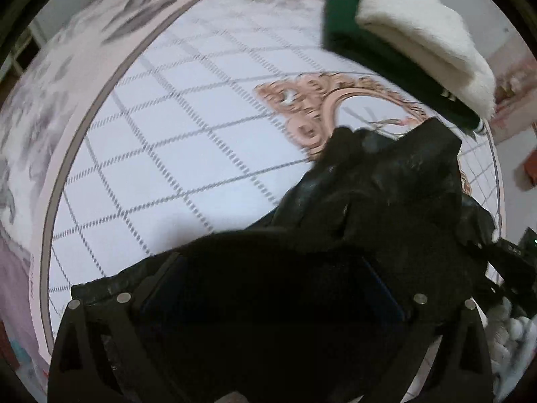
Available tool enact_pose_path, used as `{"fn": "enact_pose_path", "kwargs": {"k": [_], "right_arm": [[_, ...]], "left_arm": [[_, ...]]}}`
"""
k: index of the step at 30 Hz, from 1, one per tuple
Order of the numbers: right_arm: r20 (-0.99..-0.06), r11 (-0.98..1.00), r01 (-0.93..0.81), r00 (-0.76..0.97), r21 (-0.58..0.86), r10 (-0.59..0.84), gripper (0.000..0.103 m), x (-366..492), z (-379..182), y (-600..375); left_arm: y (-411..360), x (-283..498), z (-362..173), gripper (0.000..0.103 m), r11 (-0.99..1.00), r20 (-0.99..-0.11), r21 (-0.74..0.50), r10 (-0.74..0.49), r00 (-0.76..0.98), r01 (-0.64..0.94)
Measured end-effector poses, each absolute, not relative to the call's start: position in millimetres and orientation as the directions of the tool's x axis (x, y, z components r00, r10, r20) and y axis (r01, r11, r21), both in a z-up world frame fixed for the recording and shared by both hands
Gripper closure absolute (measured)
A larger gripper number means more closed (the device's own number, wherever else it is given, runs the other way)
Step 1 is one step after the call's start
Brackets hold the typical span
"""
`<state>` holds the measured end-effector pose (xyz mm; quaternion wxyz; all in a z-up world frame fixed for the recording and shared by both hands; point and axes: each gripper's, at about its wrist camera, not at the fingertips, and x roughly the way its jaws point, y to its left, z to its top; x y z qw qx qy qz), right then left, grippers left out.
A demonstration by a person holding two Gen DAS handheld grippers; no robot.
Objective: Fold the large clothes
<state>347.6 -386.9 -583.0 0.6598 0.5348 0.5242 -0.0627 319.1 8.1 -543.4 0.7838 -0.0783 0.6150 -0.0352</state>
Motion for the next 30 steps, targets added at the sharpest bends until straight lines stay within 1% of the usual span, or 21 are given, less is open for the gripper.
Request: {"fn": "enact_pose_path", "kwargs": {"k": [2,5,6,7,8,9,10,11,12,15,17,18,20,21,22,23,24,28,30], "right_arm": [[-0.778,0.380,0.693,0.445,0.613,0.444,0.084,325,-575,-391],[-0.827,0.382,0.745,0.411,0.547,0.383,0.083,291,-565,-392],[-0.835,0.397,0.747,0.391,0.533,0.387,0.079,281,-565,-392],[-0.829,0.394,0.745,0.385,0.538,0.405,0.071,275,-569,-394],[-0.816,0.374,0.747,0.385,0.550,0.431,0.067,268,-574,-396],[-0.796,0.345,0.746,0.396,0.569,0.457,0.059,262,-580,-399],[-0.780,0.324,0.743,0.408,0.586,0.474,0.047,258,-585,-401],[-0.763,0.307,0.734,0.425,0.605,0.486,0.041,255,-590,-404],[-0.740,0.294,0.714,0.453,0.635,0.498,0.036,255,-592,-405],[-0.691,0.285,0.659,0.505,0.696,0.518,0.029,264,-601,-412],[-0.656,0.288,0.613,0.537,0.735,0.531,0.025,277,-600,-413],[-0.628,0.278,0.588,0.550,0.760,0.551,0.017,285,-603,-412],[-0.575,0.263,0.537,0.571,0.802,0.587,0.011,308,-614,-406],[-0.562,0.266,0.517,0.580,0.814,0.590,0.012,318,-618,-402],[-0.556,0.268,0.508,0.584,0.819,0.592,0.026,326,-620,-398],[-0.561,0.275,0.511,0.575,0.815,0.596,0.047,333,-619,-394],[-0.596,0.306,0.535,0.535,0.787,0.599,0.080,340,-622,-390],[-0.614,0.245,0.592,0.573,0.768,0.543,0.086,332,-612,-392],[-0.626,0.218,0.609,0.606,0.762,0.491,0.086,320,-596,-398]], "left_arm": [[-2,318,-538,0.000,0.987,-0.951,-0.158,-0.149,0.271,-0.014],[-26,319,-534,0.000,0.989,-0.946,-0.145,-0.148,0.288,0.034],[-34,319,-533,0.000,0.988,-0.945,-0.143,-0.153,0.289,0.054],[-46,318,-535,0.000,0.986,-0.947,-0.147,-0.164,0.277,0.082],[-55,318,-539,0.000,0.984,-0.950,-0.145,-0.167,0.265,0.100],[-62,318,-544,0.000,0.984,-0.956,-0.133,-0.158,0.249,0.115],[-71,321,-557,0.000,0.985,-0.967,-0.110,-0.137,0.215,0.135],[-76,326,-572,0.000,0.985,-0.976,-0.093,-0.119,0.180,0.145],[-75,331,-585,0.000,0.986,-0.980,-0.104,-0.124,0.158,0.133],[-62,342,-595,0.000,0.978,-0.970,-0.191,-0.201,0.136,0.086],[-59,346,-595,0.000,0.975,-0.968,-0.203,-0.214,0.134,0.093],[-58,347,-595,0.000,0.975,-0.967,-0.202,-0.214,0.138,0.097],[-55,350,-596,0.000,0.976,-0.965,-0.205,-0.215,0.148,0.081],[-53,352,-597,0.000,0.976,-0.965,-0.205,-0.214,0.151,0.073],[-52,355,-597,0.000,0.977,-0.965,-0.203,-0.211,0.154,0.063],[-49,359,-598,0.000,0.978,-0.965,-0.203,-0.208,0.159,0.047],[-48,359,-598,0.000,0.978,-0.965,-0.207,-0.210,0.157,0.036],[-55,364,-595,0.000,0.974,-0.965,-0.216,-0.223,0.140,0.067],[-58,360,-588,0.000,0.968,-0.961,-0.240,-0.249,0.125,0.078]]}}
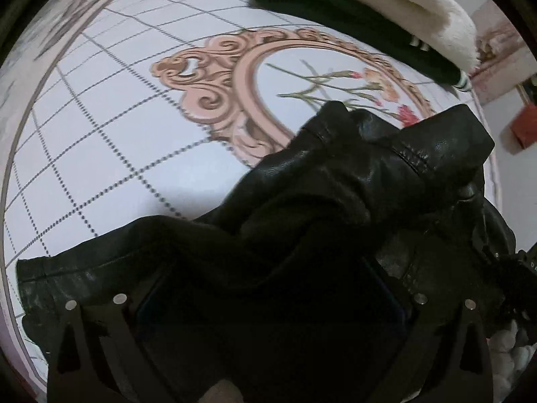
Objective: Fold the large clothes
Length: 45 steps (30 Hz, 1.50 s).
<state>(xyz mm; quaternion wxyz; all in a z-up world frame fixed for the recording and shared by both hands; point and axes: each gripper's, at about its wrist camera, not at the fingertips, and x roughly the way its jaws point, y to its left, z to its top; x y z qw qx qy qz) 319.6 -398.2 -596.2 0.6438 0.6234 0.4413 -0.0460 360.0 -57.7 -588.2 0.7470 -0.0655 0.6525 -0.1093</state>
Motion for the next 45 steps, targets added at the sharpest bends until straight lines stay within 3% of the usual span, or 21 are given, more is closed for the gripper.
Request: {"fn": "enact_pose_path", "kwargs": {"k": [3,5,6,7,8,12,15,18,21,27,32,45], "right_arm": [[-0.661,0.257,0.616,0.629,0.745,0.409,0.086,300,-573,-404],[-0.642,0.250,0.599,0.637,0.761,0.427,0.079,289,-574,-410],[-0.642,0.247,0.605,0.618,0.757,0.454,0.067,288,-582,-411],[-0.639,0.243,0.609,0.601,0.755,0.480,0.041,287,-590,-413],[-0.630,0.236,0.611,0.580,0.756,0.517,0.029,289,-603,-414],[-0.558,0.224,0.545,0.586,0.808,0.588,0.026,304,-620,-412],[-0.579,0.276,0.532,0.569,0.801,0.584,0.029,316,-618,-407],[-0.630,0.301,0.574,0.545,0.761,0.553,0.074,311,-621,-409],[-0.617,0.239,0.596,0.581,0.767,0.530,0.083,299,-623,-412],[-0.627,0.258,0.583,0.620,0.771,0.472,0.087,293,-587,-403],[-0.650,0.387,0.522,0.619,0.760,0.441,0.087,303,-539,-382],[-0.757,0.804,0.240,0.553,0.544,0.348,0.087,322,-437,-288]], "left_arm": [[-60,354,-583,0.000,0.963,-0.958,-0.254,-0.263,0.117,0.091],[-61,349,-588,0.000,0.964,-0.958,-0.255,-0.263,0.112,0.080],[-61,349,-592,0.000,0.962,-0.957,-0.263,-0.269,0.108,0.069],[-62,349,-594,0.000,0.962,-0.957,-0.265,-0.270,0.106,0.063],[-64,351,-595,0.000,0.963,-0.958,-0.261,-0.266,0.107,0.061],[-71,352,-594,0.000,0.968,-0.960,-0.241,-0.249,0.131,0.074],[-64,351,-594,0.000,0.966,-0.957,-0.250,-0.256,0.134,0.064],[-62,352,-594,0.000,0.967,-0.958,-0.246,-0.252,0.135,0.059],[-67,354,-595,0.000,0.970,-0.961,-0.233,-0.241,0.136,0.069],[-69,358,-599,0.000,0.968,-0.959,-0.243,-0.250,0.134,0.068],[-68,358,-599,0.000,0.966,-0.956,-0.251,-0.257,0.141,0.063],[-49,356,-600,0.000,0.940,-0.926,-0.340,-0.337,0.168,0.012]]}}
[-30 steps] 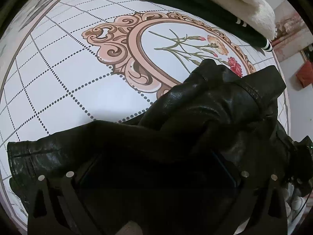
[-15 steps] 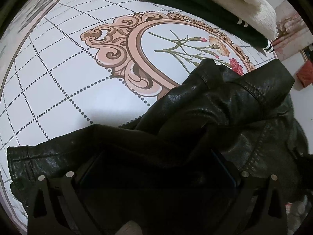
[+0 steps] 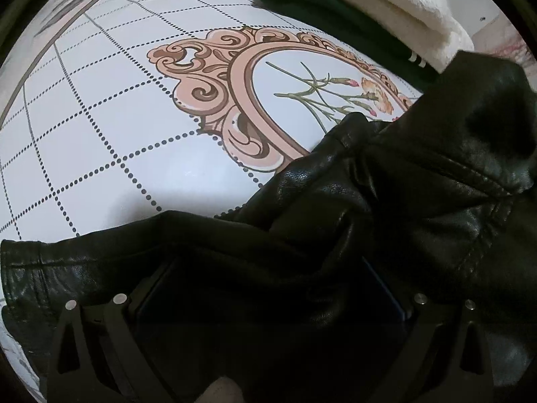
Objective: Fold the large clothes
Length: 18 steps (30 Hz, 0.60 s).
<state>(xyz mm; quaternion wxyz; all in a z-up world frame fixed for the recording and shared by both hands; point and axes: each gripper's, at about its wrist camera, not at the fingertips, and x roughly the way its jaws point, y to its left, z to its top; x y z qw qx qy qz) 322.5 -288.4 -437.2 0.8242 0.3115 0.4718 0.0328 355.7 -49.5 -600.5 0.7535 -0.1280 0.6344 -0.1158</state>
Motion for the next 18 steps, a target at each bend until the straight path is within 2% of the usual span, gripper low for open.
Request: {"fn": "enact_pose_path", "kwargs": {"k": [6,10,14,18], "right_arm": [[-0.808,0.921,0.082,0.513,0.381,0.288,0.087,313,-404,-229],[-0.823,0.972,-0.057,0.521,0.229,0.225,0.087,314,-385,-181],[-0.824,0.973,-0.231,0.547,0.019,0.146,0.087,301,-376,-114],[-0.815,0.907,-0.396,0.567,-0.144,0.118,0.086,284,-380,-40]], "left_arm": [[-33,354,-599,0.000,0.912,-0.898,-0.410,-0.405,0.173,0.009],[18,338,-581,0.000,0.874,-0.872,-0.473,-0.446,0.201,-0.111],[91,302,-558,0.000,0.847,-0.872,-0.470,-0.404,0.275,-0.247],[171,245,-536,0.000,0.818,-0.891,-0.428,-0.309,0.333,-0.384]]}}
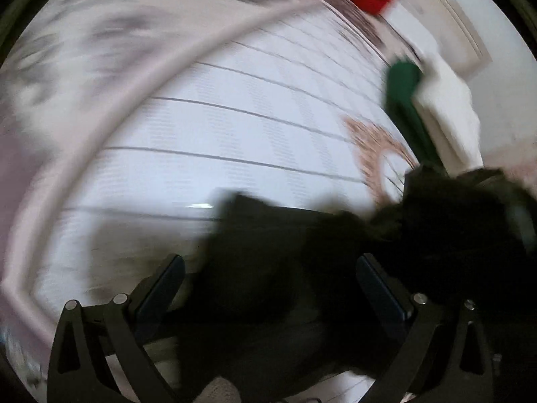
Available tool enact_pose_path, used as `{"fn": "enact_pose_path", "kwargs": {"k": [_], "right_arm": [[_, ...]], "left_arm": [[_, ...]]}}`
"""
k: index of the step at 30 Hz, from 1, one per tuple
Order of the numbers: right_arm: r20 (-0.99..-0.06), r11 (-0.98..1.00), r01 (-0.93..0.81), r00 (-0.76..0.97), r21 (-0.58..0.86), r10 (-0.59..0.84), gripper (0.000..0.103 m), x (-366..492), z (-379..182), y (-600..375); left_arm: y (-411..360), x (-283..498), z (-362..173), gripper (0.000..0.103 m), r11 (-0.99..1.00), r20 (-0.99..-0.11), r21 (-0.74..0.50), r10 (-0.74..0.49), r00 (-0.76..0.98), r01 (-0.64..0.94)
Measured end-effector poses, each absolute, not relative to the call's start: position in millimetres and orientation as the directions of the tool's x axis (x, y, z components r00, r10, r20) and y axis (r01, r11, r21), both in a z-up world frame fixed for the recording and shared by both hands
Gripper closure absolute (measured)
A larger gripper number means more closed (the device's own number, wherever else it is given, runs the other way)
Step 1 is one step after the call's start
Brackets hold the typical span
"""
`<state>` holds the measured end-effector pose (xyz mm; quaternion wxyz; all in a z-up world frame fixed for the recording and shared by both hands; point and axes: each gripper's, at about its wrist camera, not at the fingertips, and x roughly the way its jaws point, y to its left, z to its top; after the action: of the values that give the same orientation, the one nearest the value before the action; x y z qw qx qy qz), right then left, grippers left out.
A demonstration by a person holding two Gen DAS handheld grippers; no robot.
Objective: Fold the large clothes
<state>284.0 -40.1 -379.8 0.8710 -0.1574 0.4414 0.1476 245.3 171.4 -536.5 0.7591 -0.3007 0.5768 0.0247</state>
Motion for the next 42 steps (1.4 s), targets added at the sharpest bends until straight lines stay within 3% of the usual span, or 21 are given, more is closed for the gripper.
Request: {"fn": "enact_pose_path", "kwargs": {"k": [4,8,9,10,11,13,16,19,22,27,28,31,35,37,38,40,42], "right_arm": [[-0.830,0.794,-0.560,0.541,-0.235,0.136,0.083,251,-405,25],[-0.907,0.682,-0.712,0.382,-0.168,0.177,0.076,210,-454,81],[-0.937,0.672,-0.731,0.305,-0.115,0.172,0.069,205,-472,90],[-0.954,0.668,-0.740,0.249,-0.078,0.164,0.053,203,-484,95],[-0.971,0.664,-0.748,0.170,-0.016,0.168,0.046,202,-495,99],[-0.969,0.653,-0.751,0.071,0.104,0.235,0.021,204,-495,99],[-0.924,0.642,-0.692,-0.099,0.330,0.369,0.003,216,-479,83],[-0.842,0.633,-0.561,-0.279,0.534,0.462,0.003,228,-465,58],[-0.768,0.672,-0.372,-0.305,0.641,0.563,0.003,252,-449,1],[-0.816,0.801,-0.159,-0.157,0.577,0.557,0.003,310,-448,-91],[-0.833,0.821,-0.145,-0.134,0.552,0.536,0.003,324,-457,-107],[-0.822,0.820,-0.114,-0.192,0.561,0.536,0.003,367,-510,-110],[-0.624,0.689,0.016,-0.410,0.724,0.665,0.000,384,-589,-93],[-0.596,0.642,-0.027,-0.403,0.766,0.694,0.000,386,-592,-82],[-0.607,0.639,-0.053,-0.382,0.768,0.697,0.002,385,-588,-80],[-0.651,0.672,-0.045,-0.301,0.739,0.697,0.027,378,-585,-87],[-0.680,0.703,0.062,-0.207,0.709,0.703,0.034,363,-579,-99]], "left_arm": [[240,194,-517,0.000,0.801,-0.920,-0.346,-0.188,0.343,-0.489],[279,159,-501,0.000,0.810,-0.940,-0.254,-0.077,0.334,-0.529],[283,156,-501,0.000,0.811,-0.943,-0.235,-0.057,0.329,-0.535],[290,151,-497,0.000,0.809,-0.945,-0.220,-0.039,0.324,-0.545],[293,149,-497,0.000,0.805,-0.945,-0.220,-0.035,0.326,-0.551],[296,149,-493,0.000,0.799,-0.940,-0.230,-0.035,0.339,-0.556],[292,152,-483,0.000,0.803,-0.931,-0.248,-0.042,0.363,-0.541],[276,164,-478,0.000,0.806,-0.921,-0.279,-0.070,0.382,-0.523],[251,171,-490,0.000,0.817,-0.932,-0.283,-0.110,0.346,-0.503],[210,161,-550,0.000,0.865,-0.982,-0.147,-0.071,0.174,-0.479],[205,156,-578,0.000,0.870,-0.990,-0.123,-0.074,0.120,-0.477],[211,145,-615,0.000,0.797,-0.974,-0.225,-0.185,0.129,-0.560],[215,156,-611,0.000,0.812,-0.976,-0.215,-0.162,0.144,-0.543],[217,164,-604,0.000,0.823,-0.980,-0.195,-0.137,0.147,-0.534],[219,168,-600,0.000,0.825,-0.981,-0.186,-0.125,0.150,-0.534],[223,175,-590,0.000,0.822,-0.980,-0.182,-0.110,0.163,-0.539],[225,180,-576,0.000,0.818,-0.978,-0.178,-0.087,0.189,-0.547]]}}
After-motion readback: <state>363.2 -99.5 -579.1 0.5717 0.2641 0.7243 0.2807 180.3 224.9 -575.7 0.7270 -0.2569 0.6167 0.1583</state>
